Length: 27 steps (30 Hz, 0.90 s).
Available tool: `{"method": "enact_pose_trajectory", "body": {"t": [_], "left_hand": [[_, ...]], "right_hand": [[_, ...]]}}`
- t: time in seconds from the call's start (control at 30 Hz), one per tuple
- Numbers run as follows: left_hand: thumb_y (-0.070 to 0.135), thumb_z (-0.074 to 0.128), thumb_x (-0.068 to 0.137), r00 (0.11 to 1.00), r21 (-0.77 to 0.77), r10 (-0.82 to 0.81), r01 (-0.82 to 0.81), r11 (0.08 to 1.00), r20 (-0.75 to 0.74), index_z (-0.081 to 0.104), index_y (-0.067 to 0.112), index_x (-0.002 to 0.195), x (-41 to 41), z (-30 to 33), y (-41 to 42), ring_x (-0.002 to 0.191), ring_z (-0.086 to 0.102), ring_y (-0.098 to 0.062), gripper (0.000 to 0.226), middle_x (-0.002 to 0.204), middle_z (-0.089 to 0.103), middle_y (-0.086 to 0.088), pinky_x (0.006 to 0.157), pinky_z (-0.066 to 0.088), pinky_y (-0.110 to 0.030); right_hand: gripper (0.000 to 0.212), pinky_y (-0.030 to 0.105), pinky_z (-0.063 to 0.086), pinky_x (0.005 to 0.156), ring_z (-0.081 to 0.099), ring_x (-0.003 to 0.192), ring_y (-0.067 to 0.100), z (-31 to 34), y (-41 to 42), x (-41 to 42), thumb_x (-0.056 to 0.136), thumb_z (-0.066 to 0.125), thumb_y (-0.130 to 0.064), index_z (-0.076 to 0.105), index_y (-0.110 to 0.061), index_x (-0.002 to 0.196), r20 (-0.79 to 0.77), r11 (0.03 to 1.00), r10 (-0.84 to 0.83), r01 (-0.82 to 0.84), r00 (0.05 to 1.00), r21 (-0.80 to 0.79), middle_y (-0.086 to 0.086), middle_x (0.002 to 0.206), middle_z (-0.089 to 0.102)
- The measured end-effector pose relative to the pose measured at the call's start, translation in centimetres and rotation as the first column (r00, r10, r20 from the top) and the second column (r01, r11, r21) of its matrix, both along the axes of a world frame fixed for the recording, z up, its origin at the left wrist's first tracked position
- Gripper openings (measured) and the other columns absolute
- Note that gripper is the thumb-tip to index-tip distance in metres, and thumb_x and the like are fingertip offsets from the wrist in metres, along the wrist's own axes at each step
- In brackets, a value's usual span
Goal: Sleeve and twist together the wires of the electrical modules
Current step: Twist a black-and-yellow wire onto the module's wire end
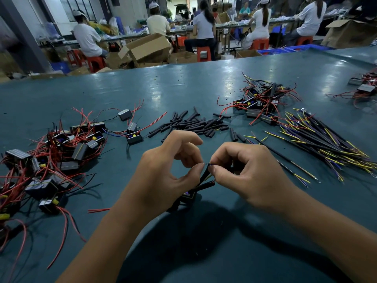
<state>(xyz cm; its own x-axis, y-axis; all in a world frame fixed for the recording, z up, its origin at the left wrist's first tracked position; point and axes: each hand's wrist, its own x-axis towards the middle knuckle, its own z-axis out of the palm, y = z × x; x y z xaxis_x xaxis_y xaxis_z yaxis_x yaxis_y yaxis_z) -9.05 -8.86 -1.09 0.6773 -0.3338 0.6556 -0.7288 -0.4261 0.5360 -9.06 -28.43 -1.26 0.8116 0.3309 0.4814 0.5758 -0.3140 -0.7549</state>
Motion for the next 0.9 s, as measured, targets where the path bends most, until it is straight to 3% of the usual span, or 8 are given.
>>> {"method": "enact_pose_trajectory", "body": {"t": [0.33,0.67,0.9], "left_hand": [[0.021,0.069,0.083,0.99,-0.065,-0.058,0.05,0.997,-0.128,0.049,0.027,0.116,0.11,0.16,0.08,0.081,0.065,-0.025,0.039,0.088,0.067,0.006,0.078,0.053,-0.03],[0.029,0.067,0.082,0.947,-0.113,-0.119,0.089,0.99,-0.299,0.048,0.038,0.113,-0.04,0.24,0.08,0.084,0.066,-0.02,0.037,0.09,0.067,0.008,0.077,0.05,-0.021],[0.007,0.069,0.084,0.871,-0.237,-0.222,0.126,0.963,-0.437,0.051,0.02,0.118,-0.24,0.52,0.0,0.074,0.059,-0.007,0.041,0.084,0.065,0.004,0.067,0.046,-0.015]], "right_hand": [[0.009,0.007,0.035,0.054,0.05,0.051,0.0,0.03,-0.13,0.05,0.08,0.069,-0.017,0.066,-0.017,0.072,-0.003,1.0,-0.005,0.005,1.0,-0.004,-0.015,0.059,0.058],[0.009,0.008,0.035,0.054,0.05,0.052,0.001,-0.02,-0.16,-0.05,0.081,0.069,-0.018,0.065,-0.017,0.073,0.014,1.0,0.003,-0.002,1.0,-0.015,-0.016,0.059,0.058],[0.01,0.006,0.034,0.055,0.051,0.053,0.001,0.02,-0.26,-0.13,0.083,0.071,-0.014,0.066,-0.017,0.074,0.05,0.999,0.023,-0.021,0.998,-0.047,-0.014,0.062,0.061]]}}
